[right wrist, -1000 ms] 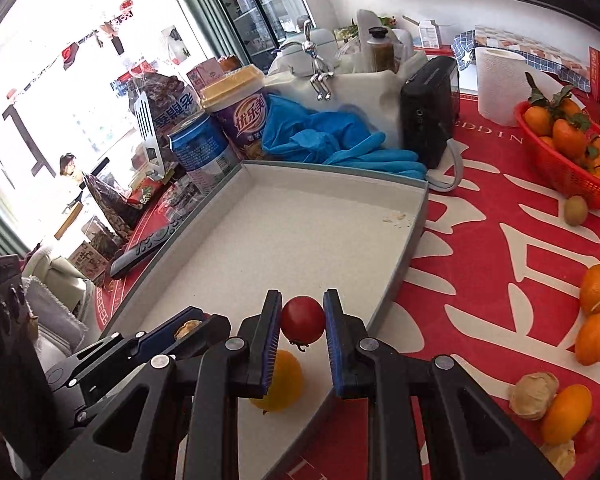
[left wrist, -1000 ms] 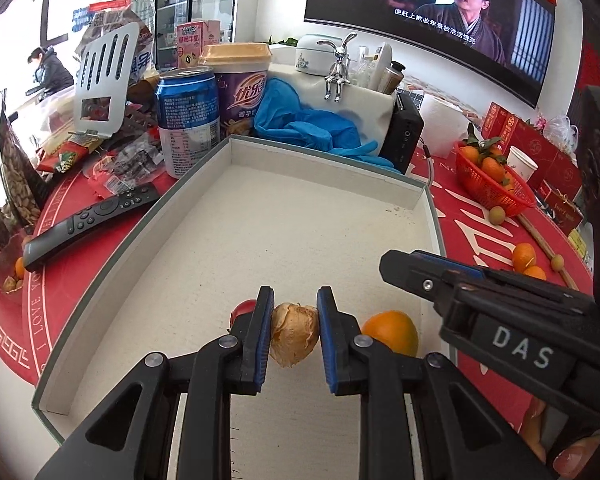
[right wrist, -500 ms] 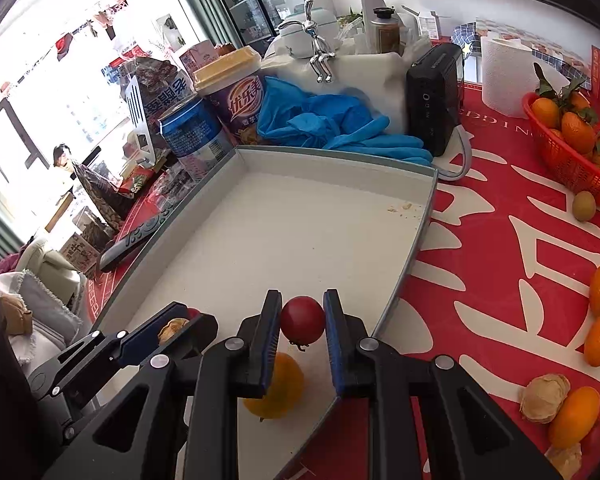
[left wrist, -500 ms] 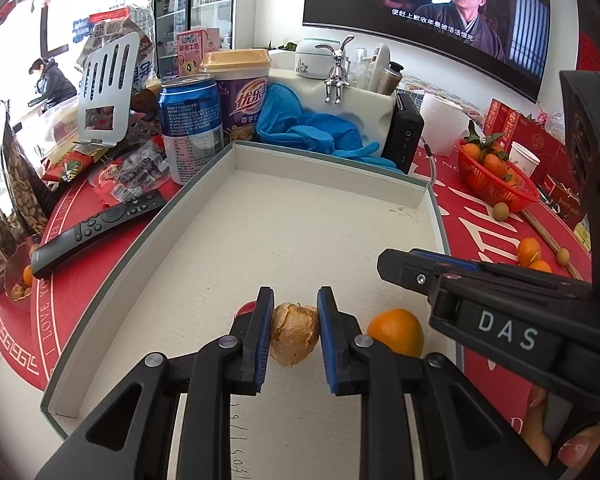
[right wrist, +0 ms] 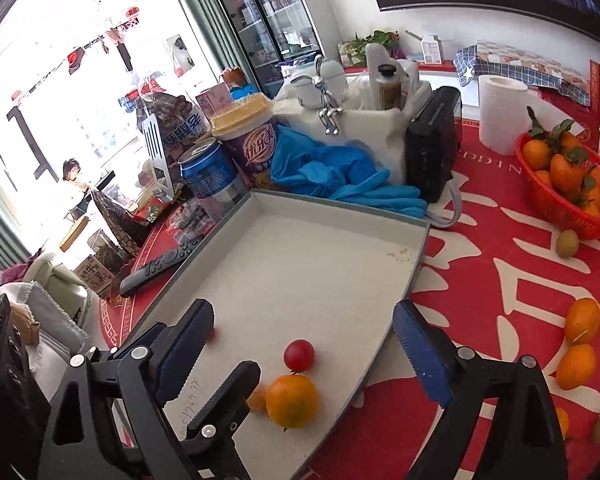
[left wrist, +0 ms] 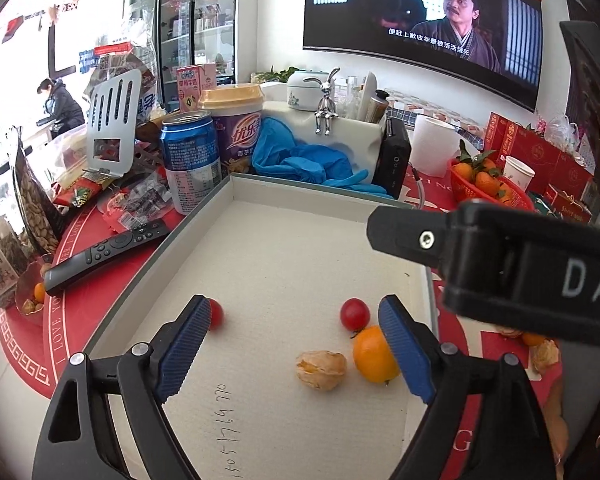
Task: Organize fruits
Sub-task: 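Lower the red tomato into the tray and open the right tool, then grasp a physalis husk with the left tool while the right tool grasps a brown round fruit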
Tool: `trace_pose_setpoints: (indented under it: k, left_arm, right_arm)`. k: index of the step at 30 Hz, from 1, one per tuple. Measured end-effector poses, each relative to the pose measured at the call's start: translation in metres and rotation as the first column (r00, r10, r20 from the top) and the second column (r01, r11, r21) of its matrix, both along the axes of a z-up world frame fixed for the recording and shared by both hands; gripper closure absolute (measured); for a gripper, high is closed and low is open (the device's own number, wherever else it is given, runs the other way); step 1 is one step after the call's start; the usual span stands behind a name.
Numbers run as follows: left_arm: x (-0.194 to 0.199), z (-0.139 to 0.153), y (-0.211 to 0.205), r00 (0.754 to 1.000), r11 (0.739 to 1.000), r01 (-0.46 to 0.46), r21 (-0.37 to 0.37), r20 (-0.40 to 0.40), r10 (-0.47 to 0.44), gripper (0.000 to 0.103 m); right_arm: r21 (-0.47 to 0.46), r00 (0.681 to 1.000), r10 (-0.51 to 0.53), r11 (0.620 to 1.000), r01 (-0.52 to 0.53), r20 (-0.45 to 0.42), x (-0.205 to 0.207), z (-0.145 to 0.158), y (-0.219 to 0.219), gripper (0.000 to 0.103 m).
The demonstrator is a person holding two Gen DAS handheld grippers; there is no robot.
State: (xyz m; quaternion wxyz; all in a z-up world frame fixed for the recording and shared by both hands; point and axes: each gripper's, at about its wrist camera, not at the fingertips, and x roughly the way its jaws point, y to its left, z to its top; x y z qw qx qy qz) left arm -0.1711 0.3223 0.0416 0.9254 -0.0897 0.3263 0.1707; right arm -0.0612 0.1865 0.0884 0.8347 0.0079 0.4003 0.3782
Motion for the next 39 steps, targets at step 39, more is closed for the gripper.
trace_pose_setpoints:
  k: [39]
  left_arm:
    - [0.063,-0.037,-0.201,0.866,0.891,0.452,-0.043,-0.22,-0.45,0.048]
  right_arm:
    - [-0.384,0.852,-0.524,0.787,0.483,-0.001,-0.006,-0.07,-0.27,0.0]
